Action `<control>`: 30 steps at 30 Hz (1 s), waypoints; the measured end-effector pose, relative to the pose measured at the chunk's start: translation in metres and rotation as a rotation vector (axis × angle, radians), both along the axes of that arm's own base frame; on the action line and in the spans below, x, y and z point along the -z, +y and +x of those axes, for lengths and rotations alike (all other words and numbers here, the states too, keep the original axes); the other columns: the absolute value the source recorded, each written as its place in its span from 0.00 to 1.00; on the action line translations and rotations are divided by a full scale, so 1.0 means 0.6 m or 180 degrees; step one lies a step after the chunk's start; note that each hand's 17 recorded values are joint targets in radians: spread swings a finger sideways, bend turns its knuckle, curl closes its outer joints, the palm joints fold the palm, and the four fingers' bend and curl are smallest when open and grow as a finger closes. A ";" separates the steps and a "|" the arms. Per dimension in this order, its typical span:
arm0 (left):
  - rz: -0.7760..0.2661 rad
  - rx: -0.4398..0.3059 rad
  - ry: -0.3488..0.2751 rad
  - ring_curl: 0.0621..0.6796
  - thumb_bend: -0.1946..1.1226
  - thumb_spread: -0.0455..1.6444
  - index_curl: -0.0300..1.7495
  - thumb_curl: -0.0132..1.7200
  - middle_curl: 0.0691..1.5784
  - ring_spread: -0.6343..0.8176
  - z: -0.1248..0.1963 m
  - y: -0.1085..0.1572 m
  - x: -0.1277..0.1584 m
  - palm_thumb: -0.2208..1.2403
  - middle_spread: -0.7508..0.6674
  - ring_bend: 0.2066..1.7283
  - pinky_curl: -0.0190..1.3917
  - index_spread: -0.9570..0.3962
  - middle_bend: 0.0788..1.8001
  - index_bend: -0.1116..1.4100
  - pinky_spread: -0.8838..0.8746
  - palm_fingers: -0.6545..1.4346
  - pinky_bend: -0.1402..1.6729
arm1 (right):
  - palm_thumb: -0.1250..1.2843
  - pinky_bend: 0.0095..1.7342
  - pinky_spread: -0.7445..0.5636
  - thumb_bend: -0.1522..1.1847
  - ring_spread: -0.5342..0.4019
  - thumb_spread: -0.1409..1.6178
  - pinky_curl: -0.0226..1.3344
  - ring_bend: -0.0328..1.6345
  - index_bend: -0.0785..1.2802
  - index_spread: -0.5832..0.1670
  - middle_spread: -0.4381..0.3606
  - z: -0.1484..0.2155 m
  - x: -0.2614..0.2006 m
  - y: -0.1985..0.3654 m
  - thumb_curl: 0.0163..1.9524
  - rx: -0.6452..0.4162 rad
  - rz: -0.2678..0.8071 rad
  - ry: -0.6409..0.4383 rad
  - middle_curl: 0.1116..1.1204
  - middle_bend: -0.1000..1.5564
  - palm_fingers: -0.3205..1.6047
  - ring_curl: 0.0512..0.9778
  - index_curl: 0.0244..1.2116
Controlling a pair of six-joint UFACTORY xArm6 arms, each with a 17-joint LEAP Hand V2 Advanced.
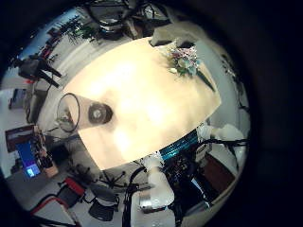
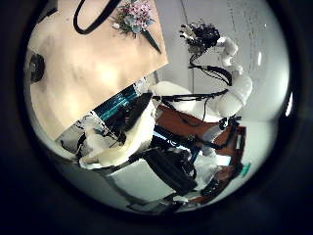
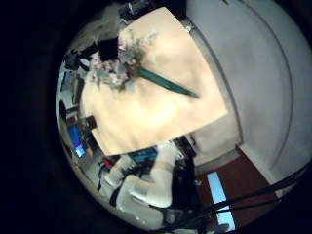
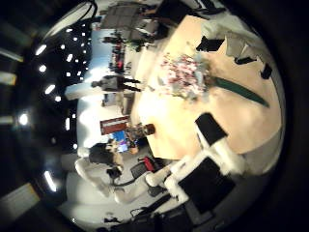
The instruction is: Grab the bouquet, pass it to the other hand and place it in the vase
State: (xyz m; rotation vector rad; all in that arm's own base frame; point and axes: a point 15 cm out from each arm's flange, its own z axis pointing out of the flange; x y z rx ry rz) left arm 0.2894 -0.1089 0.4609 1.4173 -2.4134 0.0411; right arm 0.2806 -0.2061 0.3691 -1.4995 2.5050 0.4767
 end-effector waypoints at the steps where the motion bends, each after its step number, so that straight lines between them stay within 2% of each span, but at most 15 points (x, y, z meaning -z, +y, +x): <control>1: -0.0001 0.0013 0.0003 0.16 0.14 0.75 0.25 0.17 0.21 0.65 0.001 -0.001 0.001 0.33 0.61 0.22 0.01 0.64 0.07 0.20 0.71 0.49 0.41 | 0.64 0.44 0.62 0.09 0.44 0.69 0.43 0.68 0.58 0.44 0.45 0.000 0.003 -0.002 0.37 -0.0008 -0.0045 0.0035 0.47 0.60 0.18 0.41 0.53; 4: -0.0004 0.0053 0.0013 0.16 0.14 0.75 0.25 0.17 0.21 0.65 0.006 -0.006 0.003 0.33 0.61 0.22 0.01 0.64 0.07 0.20 0.71 0.49 0.41 | 0.62 0.42 0.73 0.09 0.56 0.68 0.39 0.59 0.56 0.45 0.55 0.009 0.017 -0.010 0.33 -0.0003 -0.0159 0.0083 0.41 0.51 0.15 0.35 0.49; 8: -0.0006 0.0079 0.0038 0.16 0.13 0.74 0.25 0.17 0.21 0.65 0.010 -0.007 0.007 0.33 0.61 0.22 0.01 0.64 0.07 0.20 0.71 0.49 0.41 | 0.62 0.35 0.79 0.09 0.68 0.67 0.34 0.48 0.53 0.43 0.64 0.004 0.079 -0.008 0.31 -0.0093 -0.0240 0.0433 0.34 0.43 0.13 0.27 0.45; 11: 0.0003 0.0086 0.0056 0.16 0.13 0.74 0.25 0.17 0.22 0.65 0.013 -0.006 0.011 0.33 0.61 0.22 0.01 0.64 0.07 0.20 0.71 0.49 0.41 | 0.61 0.31 0.82 0.09 0.73 0.67 0.31 0.43 0.51 0.40 0.69 0.006 0.129 -0.013 0.29 -0.0059 -0.0280 0.0634 0.30 0.38 0.15 0.24 0.43; 15: 0.0018 0.0107 0.0074 0.16 0.13 0.74 0.26 0.18 0.22 0.65 0.014 -0.003 0.014 0.33 0.61 0.22 0.01 0.64 0.07 0.20 0.71 0.49 0.41 | 0.61 0.28 0.84 0.09 0.77 0.67 0.29 0.40 0.47 0.38 0.74 0.031 0.162 -0.015 0.27 -0.0050 -0.0318 0.0662 0.27 0.34 0.19 0.21 0.39; 19: 0.0038 0.0102 0.0083 0.16 0.13 0.74 0.26 0.18 0.22 0.65 0.019 -0.001 0.017 0.33 0.61 0.22 0.01 0.64 0.07 0.20 0.71 0.49 0.41 | 0.61 0.29 0.85 0.10 0.75 0.67 0.27 0.45 0.36 0.43 0.75 0.042 0.210 -0.012 0.26 0.0007 -0.0253 0.0817 0.26 0.33 0.27 0.22 0.35; 23: 0.0055 0.0113 0.0088 0.16 0.13 0.74 0.26 0.18 0.22 0.65 0.019 -0.001 0.015 0.33 0.61 0.22 0.01 0.63 0.07 0.20 0.71 0.49 0.41 | 0.60 0.29 0.83 0.09 0.66 0.67 0.27 0.50 0.27 0.49 0.71 0.047 0.248 -0.013 0.25 0.0052 -0.0241 0.0871 0.27 0.34 0.32 0.25 0.32; 30: 0.0076 0.0122 0.0114 0.15 0.13 0.74 0.26 0.18 0.21 0.65 0.027 0.000 0.019 0.33 0.61 0.22 0.01 0.63 0.07 0.20 0.71 0.49 0.41 | 0.60 0.29 0.77 0.10 0.53 0.67 0.26 0.53 0.20 0.55 0.63 0.043 0.302 -0.009 0.24 0.0140 -0.0244 0.0981 0.29 0.37 0.37 0.28 0.31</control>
